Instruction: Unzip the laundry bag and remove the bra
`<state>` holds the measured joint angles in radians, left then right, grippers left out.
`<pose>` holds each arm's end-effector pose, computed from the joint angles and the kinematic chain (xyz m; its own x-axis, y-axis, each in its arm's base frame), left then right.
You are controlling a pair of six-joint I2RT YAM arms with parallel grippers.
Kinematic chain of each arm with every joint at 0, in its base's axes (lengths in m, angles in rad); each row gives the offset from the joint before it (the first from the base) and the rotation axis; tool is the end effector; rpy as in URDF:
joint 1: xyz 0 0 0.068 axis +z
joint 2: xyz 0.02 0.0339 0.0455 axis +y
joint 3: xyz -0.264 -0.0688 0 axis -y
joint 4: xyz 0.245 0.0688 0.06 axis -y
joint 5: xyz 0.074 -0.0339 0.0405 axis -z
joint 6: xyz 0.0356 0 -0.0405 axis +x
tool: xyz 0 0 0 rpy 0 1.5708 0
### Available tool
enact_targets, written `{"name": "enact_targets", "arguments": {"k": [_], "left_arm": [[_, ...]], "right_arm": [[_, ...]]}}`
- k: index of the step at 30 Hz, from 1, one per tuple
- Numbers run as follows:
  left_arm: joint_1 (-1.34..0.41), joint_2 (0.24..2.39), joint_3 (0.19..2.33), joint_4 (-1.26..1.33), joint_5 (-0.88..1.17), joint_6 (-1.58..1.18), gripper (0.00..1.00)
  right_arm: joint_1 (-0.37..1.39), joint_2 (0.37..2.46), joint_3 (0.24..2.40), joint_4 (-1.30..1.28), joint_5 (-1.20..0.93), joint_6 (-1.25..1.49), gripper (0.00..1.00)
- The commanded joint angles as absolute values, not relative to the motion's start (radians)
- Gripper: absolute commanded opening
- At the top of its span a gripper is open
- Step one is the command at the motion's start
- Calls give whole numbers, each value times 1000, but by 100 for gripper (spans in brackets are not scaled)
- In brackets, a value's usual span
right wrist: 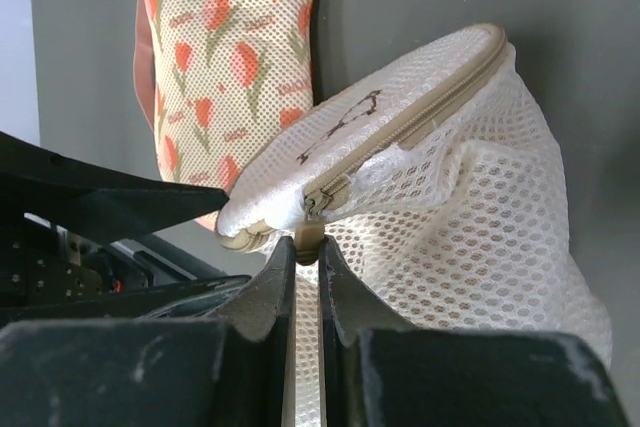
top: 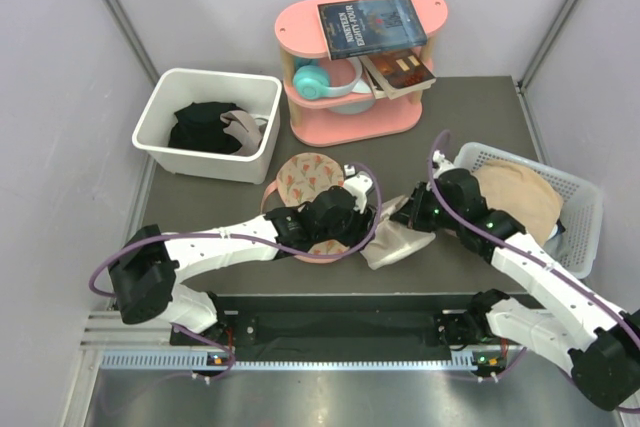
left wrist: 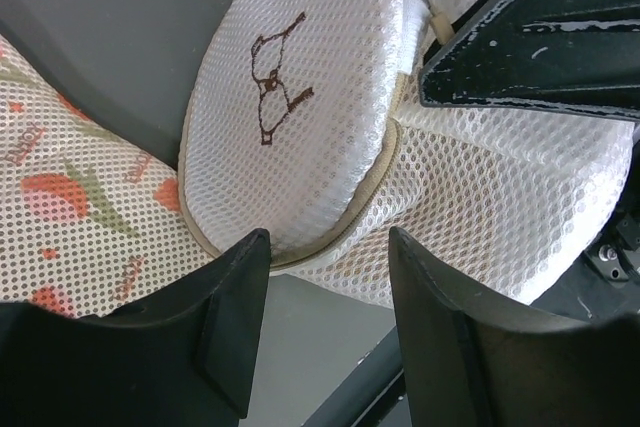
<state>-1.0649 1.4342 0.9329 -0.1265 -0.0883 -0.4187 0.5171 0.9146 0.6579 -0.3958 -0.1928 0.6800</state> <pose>0.1560 -0.2752 0.2456 -0.6002 0.2478 -0.7605 0.6487 0.7069 -0.2817 0.1685 0.1037 0.2524 -0.7987 0.2557 -0.5447 -0.1483 0.7936 0.5901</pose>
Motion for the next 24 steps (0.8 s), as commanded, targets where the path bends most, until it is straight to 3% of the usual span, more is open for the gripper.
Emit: {"name": "enact_targets", "arguments": {"k": [1,5,6,9,18,24], "left_arm": [[-1071,1459,992,-116,-139,-492,56],[-1069,1425,1107,-305,-261,-570,66],[-1069,1411,1120,-322,-285,-590,75],[-1066,1338,1129,-344,-350,-670,86],[-960,1183,1120,-403,-336,-856,89],[-931,1186,1031,-333,-252,-952,90]], "right_arm": [[528,908,759,-363,-178,649,0],[528,914,814,-374,-164,634,0],[529,919,839,-374,-155,626,0],[529,952,900,-370,-133,611,0],[529,1014,1016,-298,-107,555,0],[537,927,823,-261,-110,610,0]]}}
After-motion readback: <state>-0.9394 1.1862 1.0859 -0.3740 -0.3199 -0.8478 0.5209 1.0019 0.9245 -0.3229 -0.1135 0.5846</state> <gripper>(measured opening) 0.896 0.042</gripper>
